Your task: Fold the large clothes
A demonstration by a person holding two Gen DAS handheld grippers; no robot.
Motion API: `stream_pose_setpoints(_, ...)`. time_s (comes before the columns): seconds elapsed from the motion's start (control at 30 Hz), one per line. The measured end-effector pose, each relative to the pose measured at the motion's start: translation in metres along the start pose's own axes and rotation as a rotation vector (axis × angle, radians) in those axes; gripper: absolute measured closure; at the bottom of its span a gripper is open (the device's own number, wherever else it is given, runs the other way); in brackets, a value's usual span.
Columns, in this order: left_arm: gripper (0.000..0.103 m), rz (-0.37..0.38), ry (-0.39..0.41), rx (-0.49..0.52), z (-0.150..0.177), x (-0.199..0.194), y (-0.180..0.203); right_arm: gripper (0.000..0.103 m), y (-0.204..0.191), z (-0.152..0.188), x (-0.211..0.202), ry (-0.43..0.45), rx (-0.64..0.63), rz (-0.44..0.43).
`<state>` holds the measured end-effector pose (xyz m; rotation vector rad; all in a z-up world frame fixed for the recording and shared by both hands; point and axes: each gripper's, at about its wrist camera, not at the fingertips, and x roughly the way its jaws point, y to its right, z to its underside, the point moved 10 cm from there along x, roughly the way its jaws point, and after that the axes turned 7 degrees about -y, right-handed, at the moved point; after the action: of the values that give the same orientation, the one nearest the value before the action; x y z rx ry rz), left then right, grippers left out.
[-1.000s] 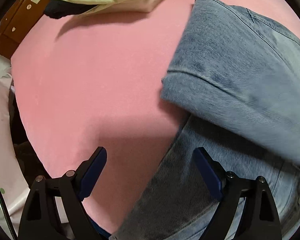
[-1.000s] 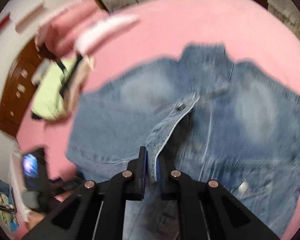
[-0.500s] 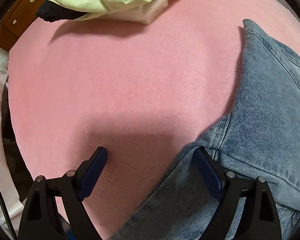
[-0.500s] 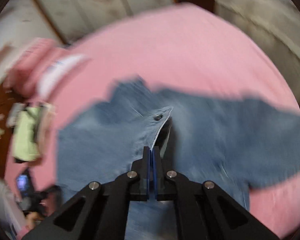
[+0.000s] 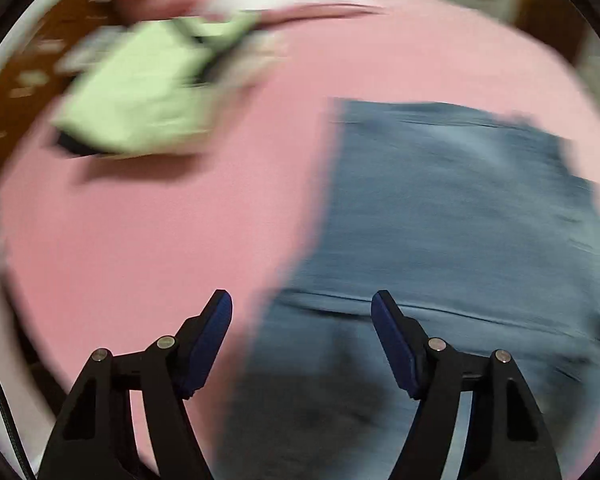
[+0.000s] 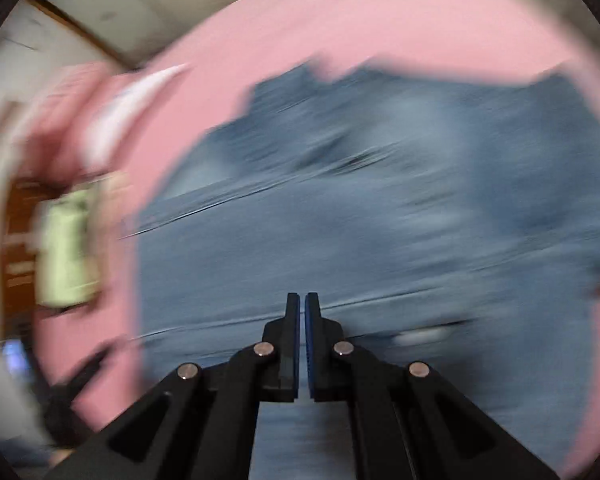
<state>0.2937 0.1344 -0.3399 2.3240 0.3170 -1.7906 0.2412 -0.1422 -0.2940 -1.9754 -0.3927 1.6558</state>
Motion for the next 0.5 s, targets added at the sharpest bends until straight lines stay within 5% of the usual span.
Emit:
stream_pose_setpoints(0.07, 0.05, 0.133, -0.068, 0.051, 0.006, 0.008, 0.036, 0.101, -0.028, 0.01, 0.03, -0.073, 0.073, -0.255)
stream_pose_setpoints(0.13, 0.079, 0.173, -0.156, 0.079, 0.01, 0.029, 0.061, 0.101, -0.039, 0.017, 0.056, -0.117, 0.116, -0.333)
stream_pose_setpoints(0.17, 0.092, 0.175, -0.193, 0.083, 0.01, 0.041, 0.065, 0.101, -0.038, 0.022, 0.078, -0.161, 0.122, -0.304)
stream_pose_setpoints(0.27, 0.095, 0.164, -0.277, 0.066, 0.014, 0.075, 0.067, 0.103, -0.022, 0.027, 0.112, -0.216, 0.095, -0.199)
stream_pose_setpoints(0.33, 0.095, 0.193, -0.292, 0.041, 0.018, 0.081, 0.059, 0.103, -0.007, 0.023, 0.115, -0.219, 0.097, -0.212)
stream_pose_setpoints(0.47, 0.098, 0.209, -0.255, -0.019, 0.016, 0.078, 0.031, 0.103, 0.045, 0.012, 0.075, -0.073, 0.021, -0.096)
stream_pose_setpoints(0.5, 0.098, 0.145, -0.239, -0.037, 0.014, 0.077, 0.016, 0.103, 0.066, 0.012, 0.06, -0.027, 0.02, -0.035)
